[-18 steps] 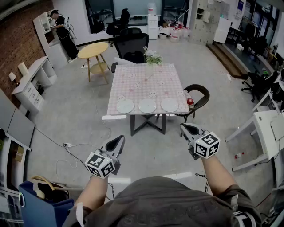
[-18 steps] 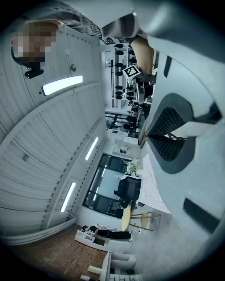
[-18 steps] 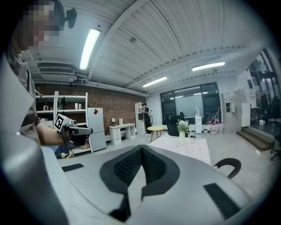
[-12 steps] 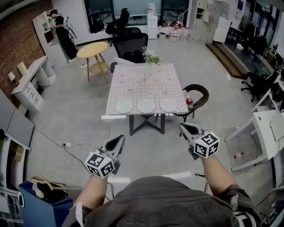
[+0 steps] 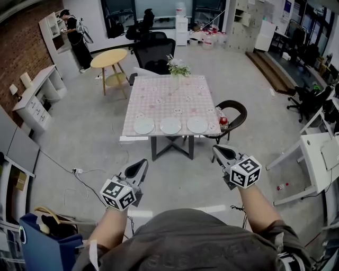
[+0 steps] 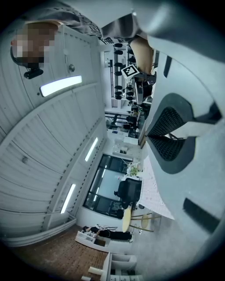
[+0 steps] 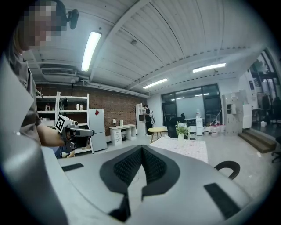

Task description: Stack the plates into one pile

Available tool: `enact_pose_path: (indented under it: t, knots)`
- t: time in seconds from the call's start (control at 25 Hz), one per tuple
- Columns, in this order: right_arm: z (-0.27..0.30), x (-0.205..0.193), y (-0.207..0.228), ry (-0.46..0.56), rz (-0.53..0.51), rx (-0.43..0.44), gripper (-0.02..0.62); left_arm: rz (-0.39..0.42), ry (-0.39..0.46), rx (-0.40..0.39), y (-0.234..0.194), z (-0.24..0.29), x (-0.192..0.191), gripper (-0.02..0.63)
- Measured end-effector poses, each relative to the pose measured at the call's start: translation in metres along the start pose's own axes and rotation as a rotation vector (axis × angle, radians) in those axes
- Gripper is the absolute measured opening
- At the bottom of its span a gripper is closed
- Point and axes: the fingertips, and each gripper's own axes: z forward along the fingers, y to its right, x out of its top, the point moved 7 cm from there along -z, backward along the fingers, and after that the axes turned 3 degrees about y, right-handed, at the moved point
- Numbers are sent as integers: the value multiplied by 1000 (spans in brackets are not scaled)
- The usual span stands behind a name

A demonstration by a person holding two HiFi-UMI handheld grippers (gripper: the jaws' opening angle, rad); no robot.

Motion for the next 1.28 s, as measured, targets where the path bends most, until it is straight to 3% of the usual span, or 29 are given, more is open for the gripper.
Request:
enact_pose_path:
  t: [0.56,0.76,1.0,1.28]
  knots:
    - [-56,3,45,1,-24,54,-6,5,19,17,68,46,-4,5]
    - [-49,-1,63,5,-3,58,-6,7,-3,16,68,61,-8,5]
    - [5,-10,81,-8,16,51,-6,-16,-13,0,14,85,-15,5]
    - [120,4,107,-11,-15,11,-6,-36,4,-92,-111,148,-10,5]
